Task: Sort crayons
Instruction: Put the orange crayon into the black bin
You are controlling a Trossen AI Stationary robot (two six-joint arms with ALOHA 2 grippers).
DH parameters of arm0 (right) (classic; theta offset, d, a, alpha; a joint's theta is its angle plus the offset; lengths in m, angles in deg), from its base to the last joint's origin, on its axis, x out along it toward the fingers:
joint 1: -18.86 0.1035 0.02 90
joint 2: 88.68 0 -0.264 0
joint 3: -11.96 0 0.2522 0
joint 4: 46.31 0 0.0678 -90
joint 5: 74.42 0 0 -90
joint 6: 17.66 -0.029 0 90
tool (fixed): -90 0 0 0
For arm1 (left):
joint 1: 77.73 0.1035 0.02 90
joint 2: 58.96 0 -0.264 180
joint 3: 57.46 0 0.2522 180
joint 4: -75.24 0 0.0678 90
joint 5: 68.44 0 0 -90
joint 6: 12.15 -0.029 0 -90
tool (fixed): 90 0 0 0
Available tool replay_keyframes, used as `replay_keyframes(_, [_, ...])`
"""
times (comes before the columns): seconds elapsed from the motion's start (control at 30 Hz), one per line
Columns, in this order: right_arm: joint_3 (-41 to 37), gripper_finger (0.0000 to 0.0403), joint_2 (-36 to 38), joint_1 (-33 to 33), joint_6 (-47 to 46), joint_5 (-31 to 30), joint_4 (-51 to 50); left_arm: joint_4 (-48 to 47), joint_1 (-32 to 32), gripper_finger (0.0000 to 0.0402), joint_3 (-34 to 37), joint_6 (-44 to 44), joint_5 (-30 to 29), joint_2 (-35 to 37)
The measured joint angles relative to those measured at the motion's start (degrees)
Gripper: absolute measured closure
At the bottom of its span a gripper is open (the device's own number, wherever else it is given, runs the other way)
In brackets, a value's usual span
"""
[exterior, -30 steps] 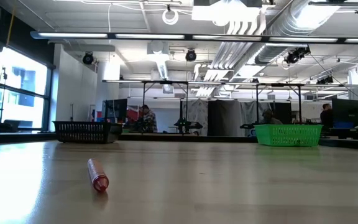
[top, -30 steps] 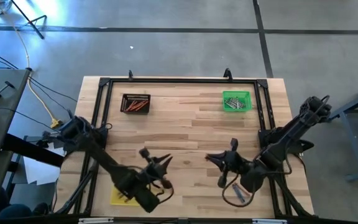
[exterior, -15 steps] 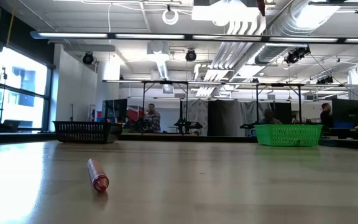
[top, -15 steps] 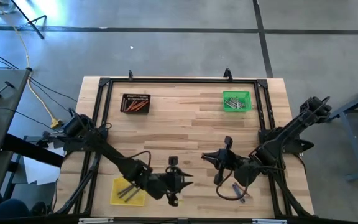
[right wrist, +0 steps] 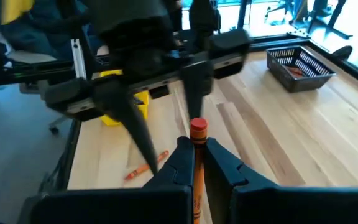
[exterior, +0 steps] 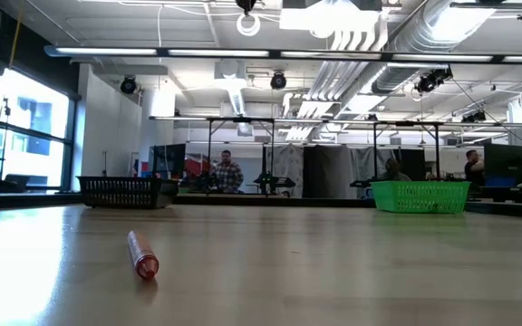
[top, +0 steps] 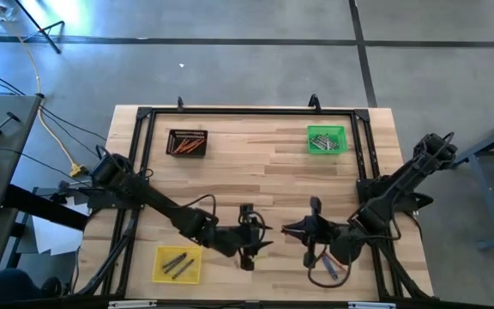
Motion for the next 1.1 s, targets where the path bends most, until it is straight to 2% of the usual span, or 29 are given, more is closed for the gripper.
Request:
replay_keyframes(0.17, [0.0, 0.0398, 0.0, 1.1, 2.4, -3.2, 0.1, 5.4, 1.5, 0.0232, 0.0, 0.0, 0.1, 0.0])
replay_keyframes(0.4, [0.0, 0.0398, 0.0, 1.2, 5.2, -7.0, 1.1, 11.8, 2.9, 0.0231, 0.0, 0.0, 3.3, 0.0])
replay_keyframes(0.83, [0.0, 0.0398, 0.0, 0.9, 10.3, -7.5, 5.7, 14.9, 4.7, 0.0234, 0.0, 0.0, 3.3, 0.0])
replay_keyframes(0.97, [0.0, 0.0398, 0.0, 0.5, 10.3, -7.5, 5.7, 14.8, 4.7, 0.0265, 0.0, 0.0, 3.3, 0.0])
replay_keyframes(1.1, [0.0, 0.0398, 0.0, 0.4, 10.3, -7.5, 5.7, 14.7, 4.7, 0.0336, 0.0, 0.0, 3.3, 0.0])
